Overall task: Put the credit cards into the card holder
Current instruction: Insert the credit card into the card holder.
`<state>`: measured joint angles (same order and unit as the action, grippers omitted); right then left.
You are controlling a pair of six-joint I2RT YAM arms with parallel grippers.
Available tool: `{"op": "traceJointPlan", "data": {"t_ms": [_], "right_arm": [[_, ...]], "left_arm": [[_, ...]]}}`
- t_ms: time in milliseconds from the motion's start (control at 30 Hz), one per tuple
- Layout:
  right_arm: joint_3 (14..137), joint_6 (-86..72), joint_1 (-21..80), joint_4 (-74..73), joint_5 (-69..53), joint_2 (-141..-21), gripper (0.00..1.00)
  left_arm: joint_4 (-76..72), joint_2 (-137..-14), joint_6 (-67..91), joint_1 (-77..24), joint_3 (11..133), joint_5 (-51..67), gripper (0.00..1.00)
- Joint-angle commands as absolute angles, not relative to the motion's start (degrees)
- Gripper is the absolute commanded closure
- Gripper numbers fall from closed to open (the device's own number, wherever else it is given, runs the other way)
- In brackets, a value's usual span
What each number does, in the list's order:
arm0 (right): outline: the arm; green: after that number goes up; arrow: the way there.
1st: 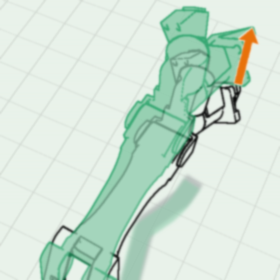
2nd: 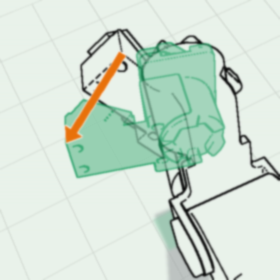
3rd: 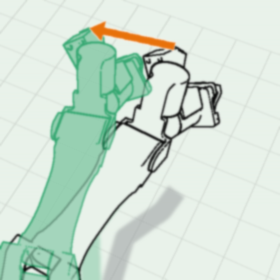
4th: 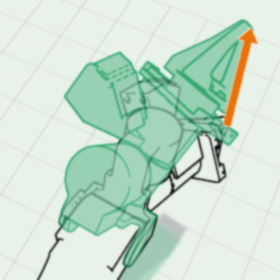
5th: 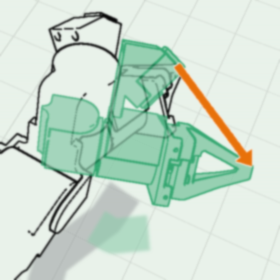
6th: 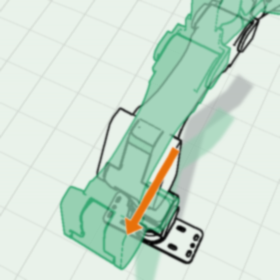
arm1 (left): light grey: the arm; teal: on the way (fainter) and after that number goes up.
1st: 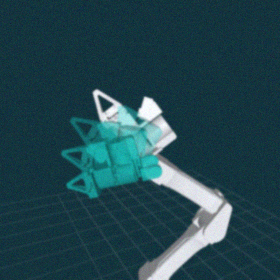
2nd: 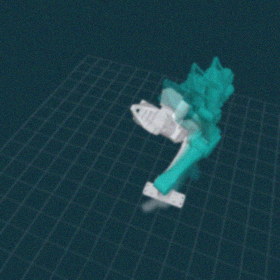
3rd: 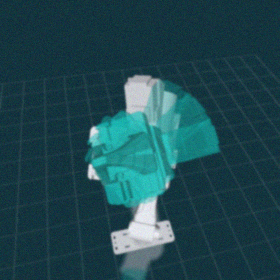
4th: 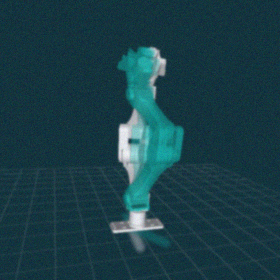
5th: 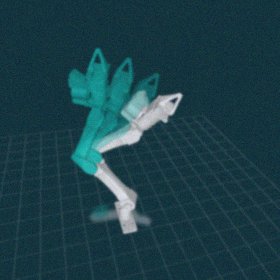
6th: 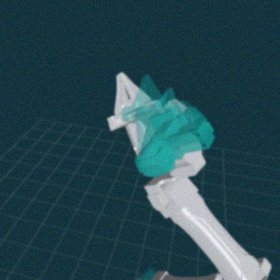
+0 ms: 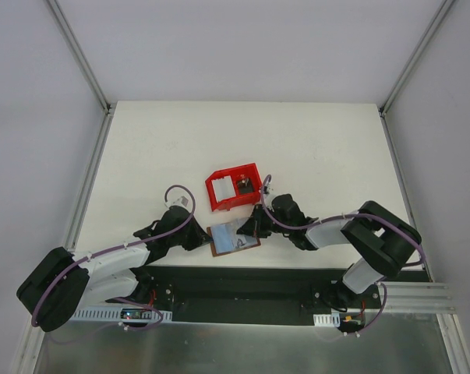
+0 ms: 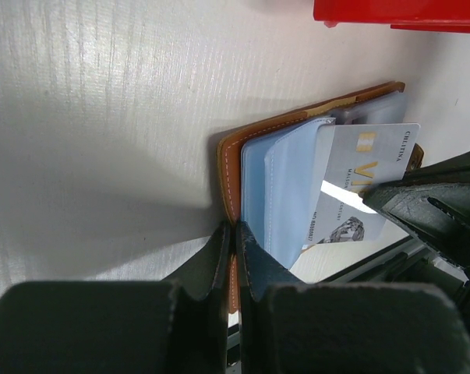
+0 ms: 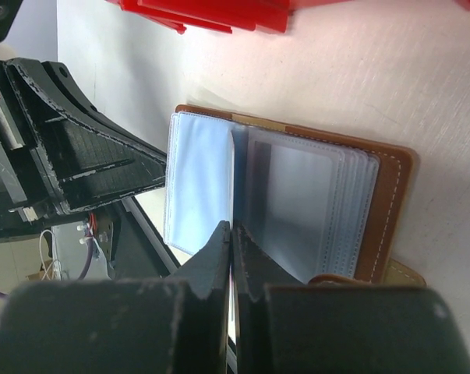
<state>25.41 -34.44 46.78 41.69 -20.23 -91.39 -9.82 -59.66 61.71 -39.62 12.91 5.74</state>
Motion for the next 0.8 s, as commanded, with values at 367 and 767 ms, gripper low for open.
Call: {"op": "traceJointPlan", "data": {"t_ms": [367, 767], "right_arm": [[24.78, -34.81, 46.49, 42.8, -14.94, -85.86, 1.0], [23.82, -40.86, 47.37, 54.13, -16.79, -93.95, 1.0]], "left_arm": [[-7.82, -60.64, 60.21, -39.11, 13.8, 5.8, 1.0], [-7.91, -61.17, 60.21, -39.11, 13.97, 5.71, 1.0]]}}
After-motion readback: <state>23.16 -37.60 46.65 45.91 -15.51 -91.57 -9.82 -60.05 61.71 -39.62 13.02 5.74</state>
